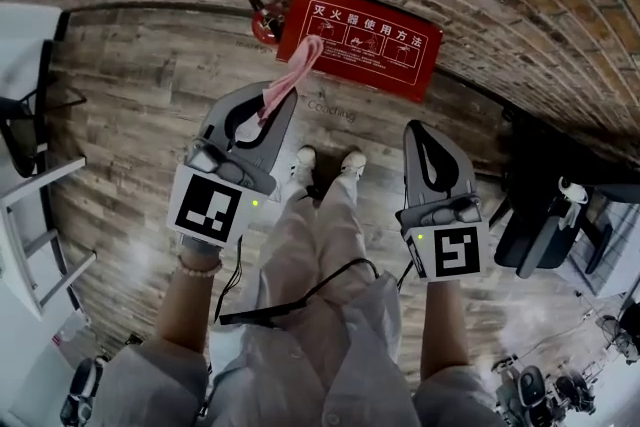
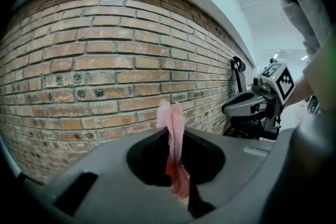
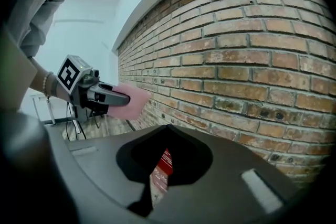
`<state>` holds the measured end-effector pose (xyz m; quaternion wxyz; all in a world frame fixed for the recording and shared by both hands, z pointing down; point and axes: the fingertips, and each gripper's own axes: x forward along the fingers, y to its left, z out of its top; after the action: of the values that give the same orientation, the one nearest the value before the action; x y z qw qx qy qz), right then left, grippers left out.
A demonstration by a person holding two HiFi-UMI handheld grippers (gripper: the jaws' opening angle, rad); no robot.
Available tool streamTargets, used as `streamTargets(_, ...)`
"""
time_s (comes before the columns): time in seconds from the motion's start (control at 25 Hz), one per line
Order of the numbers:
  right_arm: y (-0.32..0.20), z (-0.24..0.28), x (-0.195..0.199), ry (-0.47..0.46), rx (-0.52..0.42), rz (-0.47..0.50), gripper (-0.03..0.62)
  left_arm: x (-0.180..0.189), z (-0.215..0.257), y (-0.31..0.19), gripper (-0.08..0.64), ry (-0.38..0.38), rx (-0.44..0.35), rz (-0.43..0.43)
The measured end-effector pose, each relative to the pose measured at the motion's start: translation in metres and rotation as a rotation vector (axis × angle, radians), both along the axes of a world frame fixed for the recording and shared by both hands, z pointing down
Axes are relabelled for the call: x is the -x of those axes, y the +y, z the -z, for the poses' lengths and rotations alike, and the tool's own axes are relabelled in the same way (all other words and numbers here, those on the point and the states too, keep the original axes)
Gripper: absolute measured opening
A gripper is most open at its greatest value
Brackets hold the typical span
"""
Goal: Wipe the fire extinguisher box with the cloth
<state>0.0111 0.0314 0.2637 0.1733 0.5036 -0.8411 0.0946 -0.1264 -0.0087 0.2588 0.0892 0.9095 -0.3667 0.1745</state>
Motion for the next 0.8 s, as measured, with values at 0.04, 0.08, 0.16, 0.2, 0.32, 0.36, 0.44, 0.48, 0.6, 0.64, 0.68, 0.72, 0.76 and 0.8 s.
streamTargets(0.04,-0.003,-0.005,-0.001,-0.004,0.004,-0.002,0.008,0.0,-0.005,-0.004,0.011,-0.004,0.003,0.003)
streamTargets(0.08,-0.006,-0.01,-0.002,-0.009,0.008,-0.004,0.008,-0.001,-0.01,-0.007,0.011,-0.008,0.006,0.004)
streamTargets(0.16,-0.012,-0.02,-0.004,-0.013,0.01,-0.006,0.008,-0.002,-0.018,-0.014,0.011,-0.014,0.01,0.005)
streamTargets(0.2,-0.014,-0.024,-0.005,-0.013,0.01,-0.004,0.008,-0.002,-0.023,-0.018,0.011,-0.016,0.013,0.006)
streamTargets(0.32,-0.023,-0.037,-0.005,-0.011,0.008,0.003,0.008,-0.001,-0.034,-0.03,0.011,-0.025,0.018,0.018)
streamTargets(0.36,-0.026,-0.041,-0.005,-0.012,0.008,0.002,0.008,0.0,-0.038,-0.035,0.011,-0.029,0.015,0.025)
streamTargets(0.44,-0.032,-0.046,-0.007,-0.018,0.006,-0.004,0.008,0.001,-0.044,-0.043,0.011,-0.036,0.007,0.039)
streamTargets(0.48,-0.034,-0.049,-0.009,-0.022,0.006,-0.01,0.008,0.001,-0.048,-0.047,0.011,-0.039,0.006,0.044)
streamTargets(0.6,-0.041,-0.057,-0.014,-0.036,0.01,-0.027,0.008,0.0,-0.06,-0.061,0.011,-0.048,0.002,0.055)
streamTargets(0.64,-0.043,-0.06,-0.016,-0.038,0.013,-0.031,0.008,-0.001,-0.064,-0.065,0.011,-0.052,0.001,0.058)
streamTargets(0.68,-0.044,-0.063,-0.018,-0.039,0.016,-0.033,0.008,-0.001,-0.068,-0.07,0.011,-0.054,-0.002,0.06)
streamTargets(0.72,-0.045,-0.066,-0.021,-0.037,0.019,-0.035,0.008,-0.002,-0.073,-0.075,0.011,-0.055,-0.004,0.065)
streamTargets(0.76,-0.047,-0.069,-0.023,-0.036,0.021,-0.035,0.008,-0.001,-0.077,-0.08,0.011,-0.056,-0.003,0.071)
streamTargets(0.8,-0.048,-0.073,-0.025,-0.034,0.024,-0.035,0.008,-0.001,-0.082,-0.084,0.011,-0.058,-0.004,0.079)
